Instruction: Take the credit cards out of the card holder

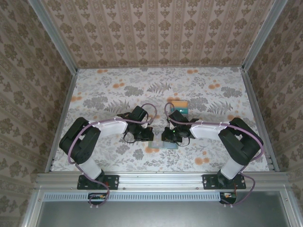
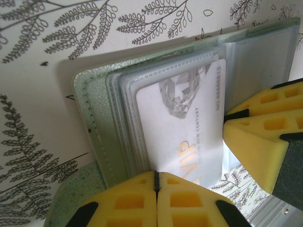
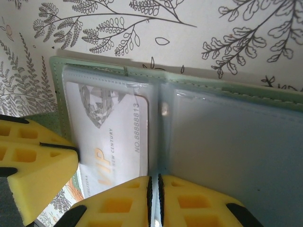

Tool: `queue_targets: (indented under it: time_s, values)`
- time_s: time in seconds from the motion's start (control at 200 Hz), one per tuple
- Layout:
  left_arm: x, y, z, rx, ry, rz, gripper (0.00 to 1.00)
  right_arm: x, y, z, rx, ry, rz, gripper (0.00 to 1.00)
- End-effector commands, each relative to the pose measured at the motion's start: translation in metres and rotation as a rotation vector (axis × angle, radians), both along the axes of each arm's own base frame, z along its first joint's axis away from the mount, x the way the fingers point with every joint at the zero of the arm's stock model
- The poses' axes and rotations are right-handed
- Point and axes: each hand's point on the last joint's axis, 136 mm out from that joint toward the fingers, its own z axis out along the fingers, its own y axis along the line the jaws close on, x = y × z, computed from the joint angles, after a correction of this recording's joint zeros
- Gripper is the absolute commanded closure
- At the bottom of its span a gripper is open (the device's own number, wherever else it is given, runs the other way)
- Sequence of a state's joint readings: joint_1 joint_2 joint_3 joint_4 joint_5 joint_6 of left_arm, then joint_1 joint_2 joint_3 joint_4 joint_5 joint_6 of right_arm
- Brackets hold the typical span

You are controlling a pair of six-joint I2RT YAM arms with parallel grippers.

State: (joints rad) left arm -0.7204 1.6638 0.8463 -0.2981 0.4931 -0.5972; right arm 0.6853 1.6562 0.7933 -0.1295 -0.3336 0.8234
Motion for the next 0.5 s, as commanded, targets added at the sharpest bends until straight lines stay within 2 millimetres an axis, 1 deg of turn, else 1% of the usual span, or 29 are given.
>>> queue_targets:
  time_s: [0.0,0.17,0.31,0.495]
  values:
    - [-0.0069,0.0018,-0.0104,0.023,0.02,-0.024,0.94,0.0017,0.0127,0.0052,0.053,0.013,0.011,0.83]
    - [-0.0069,0.0005,-0.0102,0.02,0.02,-0.028,0.95,0.001,0.0169,0.0038,0.071,0.024,0.021,0.83]
    - [-0.0074,0.0,-0.0102,0.021,0.021,-0.03,0.95,-0.0002,0.0153,0.0003,0.059,0.036,0.018,0.83]
    - [-0.0072,-0.0022,-0.0101,0.018,0.023,-0.035,0.95,0.0,0.0188,0.0024,0.082,0.031,0.025,0.82]
